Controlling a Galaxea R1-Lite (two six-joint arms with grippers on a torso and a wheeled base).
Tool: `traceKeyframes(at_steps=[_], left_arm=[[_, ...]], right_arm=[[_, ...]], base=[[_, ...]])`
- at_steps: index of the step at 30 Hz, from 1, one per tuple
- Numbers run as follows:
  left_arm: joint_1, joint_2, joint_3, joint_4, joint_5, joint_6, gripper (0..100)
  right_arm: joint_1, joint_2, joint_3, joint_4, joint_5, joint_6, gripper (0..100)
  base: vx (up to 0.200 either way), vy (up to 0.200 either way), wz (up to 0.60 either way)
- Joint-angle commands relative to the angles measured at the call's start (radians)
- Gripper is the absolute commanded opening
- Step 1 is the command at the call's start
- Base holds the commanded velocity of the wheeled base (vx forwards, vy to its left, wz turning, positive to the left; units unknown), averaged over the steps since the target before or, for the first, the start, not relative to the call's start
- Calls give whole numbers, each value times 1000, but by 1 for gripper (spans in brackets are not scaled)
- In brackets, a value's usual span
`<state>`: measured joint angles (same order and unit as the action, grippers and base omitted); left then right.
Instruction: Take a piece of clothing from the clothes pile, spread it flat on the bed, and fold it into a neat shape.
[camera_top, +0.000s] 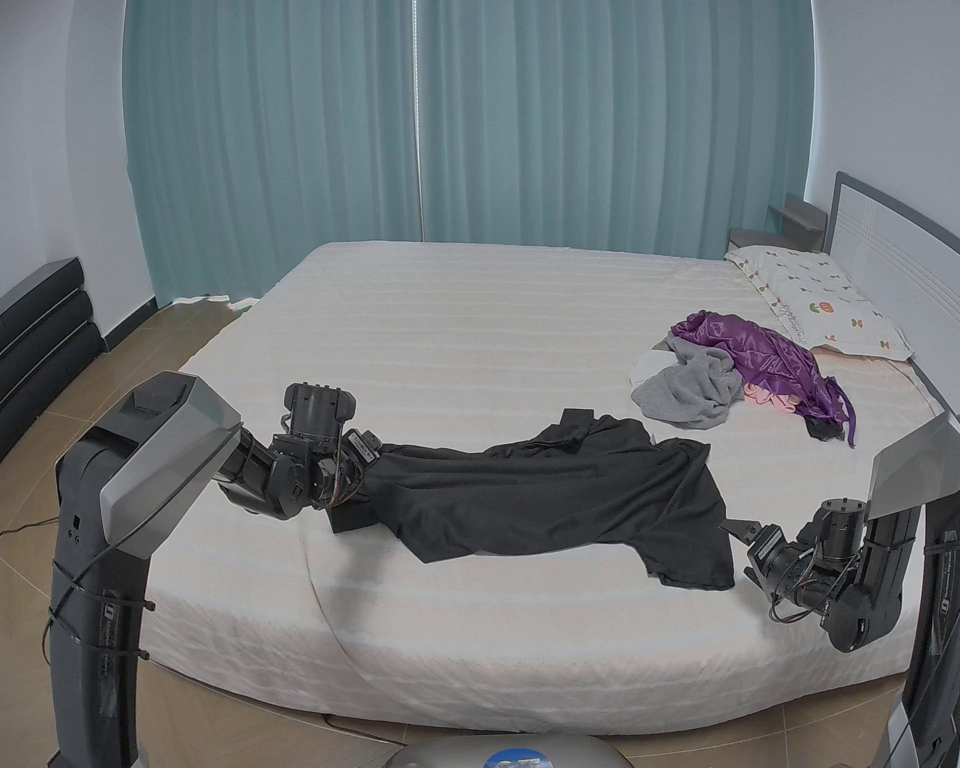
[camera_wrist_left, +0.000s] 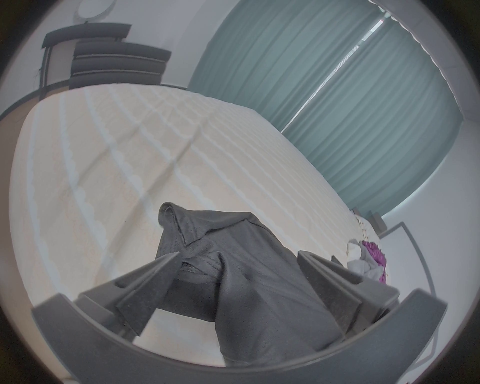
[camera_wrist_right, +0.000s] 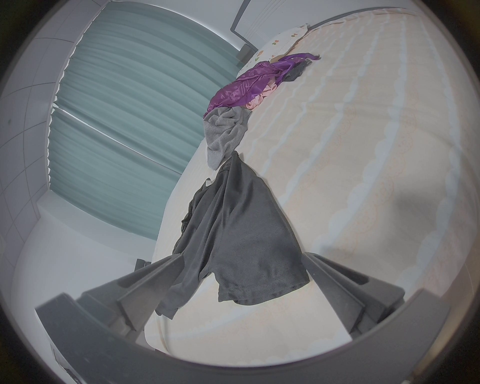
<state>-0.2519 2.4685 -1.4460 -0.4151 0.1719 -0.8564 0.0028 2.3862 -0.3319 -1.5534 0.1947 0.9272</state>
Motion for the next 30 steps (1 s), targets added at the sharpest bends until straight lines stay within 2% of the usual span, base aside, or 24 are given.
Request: traceKeyframes(at_steps=[1, 4, 5, 7, 11, 13, 18, 25, 30], left_arm=[[2, -2, 18, -2, 1, -49, 100], [-10, -94, 128, -11, -57, -82, 100], [-24, -128, 190, -27, -107, -82, 100], [-50, -157, 268, -60, -154, -82, 100], [-95, -155, 351, -128, -175, -76, 100], [-110, -148, 358, -131, -175, -66, 100], [-159, -63, 352, -136, -157, 39, 100], [-201, 13, 282, -125, -132, 132, 100], [-201, 49, 217, -108, -120, 142, 100]], right_arm=[[0, -1, 7, -14, 0, 1, 100], [0, -1, 7, -14, 0, 1, 100], [0, -1, 7, -14, 0, 1, 100], [0, 1, 8, -14, 0, 1, 100], [2, -2, 11, -14, 0, 1, 100], [2, -2, 14, -14, 0, 1, 100], [2, -4, 17, -14, 0, 1, 100], [19, -2, 17, -14, -1, -1, 100], [20, -1, 17, -14, -1, -1, 100]], base=[[0, 0, 0], [0, 0, 0], [0, 0, 0], [0, 0, 0], [0, 0, 0], [0, 0, 0], [0, 0, 0], [0, 0, 0], [0, 0, 0]])
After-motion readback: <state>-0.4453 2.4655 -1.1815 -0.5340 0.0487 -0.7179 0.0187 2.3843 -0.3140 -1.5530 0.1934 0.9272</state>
